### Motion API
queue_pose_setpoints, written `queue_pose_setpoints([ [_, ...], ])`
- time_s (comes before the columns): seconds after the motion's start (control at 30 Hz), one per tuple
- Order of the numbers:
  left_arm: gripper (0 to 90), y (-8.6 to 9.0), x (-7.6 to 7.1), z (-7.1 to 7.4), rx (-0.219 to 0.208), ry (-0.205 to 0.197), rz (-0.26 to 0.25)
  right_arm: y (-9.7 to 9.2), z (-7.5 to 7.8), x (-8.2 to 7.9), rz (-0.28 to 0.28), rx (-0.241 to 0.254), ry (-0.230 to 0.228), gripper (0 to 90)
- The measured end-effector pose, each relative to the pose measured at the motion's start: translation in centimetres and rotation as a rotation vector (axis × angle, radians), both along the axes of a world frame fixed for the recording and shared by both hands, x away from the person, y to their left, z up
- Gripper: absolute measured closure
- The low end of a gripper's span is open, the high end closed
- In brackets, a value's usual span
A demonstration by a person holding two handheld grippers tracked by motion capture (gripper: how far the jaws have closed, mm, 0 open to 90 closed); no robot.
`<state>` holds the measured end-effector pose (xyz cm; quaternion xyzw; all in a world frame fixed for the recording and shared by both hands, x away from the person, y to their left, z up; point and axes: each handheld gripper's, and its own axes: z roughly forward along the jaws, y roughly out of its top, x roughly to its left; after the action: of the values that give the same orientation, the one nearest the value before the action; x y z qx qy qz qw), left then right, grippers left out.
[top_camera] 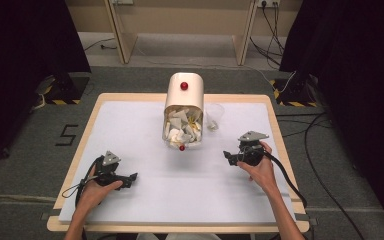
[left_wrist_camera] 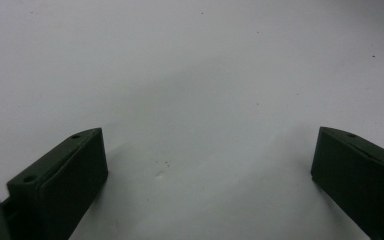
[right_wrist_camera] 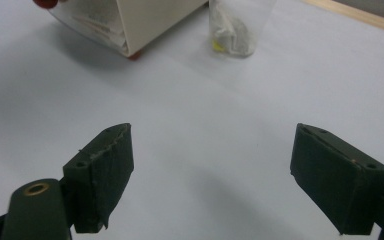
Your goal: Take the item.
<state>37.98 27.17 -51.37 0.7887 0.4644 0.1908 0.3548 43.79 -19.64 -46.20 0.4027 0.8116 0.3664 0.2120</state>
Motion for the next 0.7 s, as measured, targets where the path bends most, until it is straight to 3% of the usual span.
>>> queue_pose_setpoints([
  [0.7,0.7,0.0,0.0,0.0,-0.003,0.000,0.001,-0.7,-1.2,-4.1,-0.015,0.025,0.029,19.6],
])
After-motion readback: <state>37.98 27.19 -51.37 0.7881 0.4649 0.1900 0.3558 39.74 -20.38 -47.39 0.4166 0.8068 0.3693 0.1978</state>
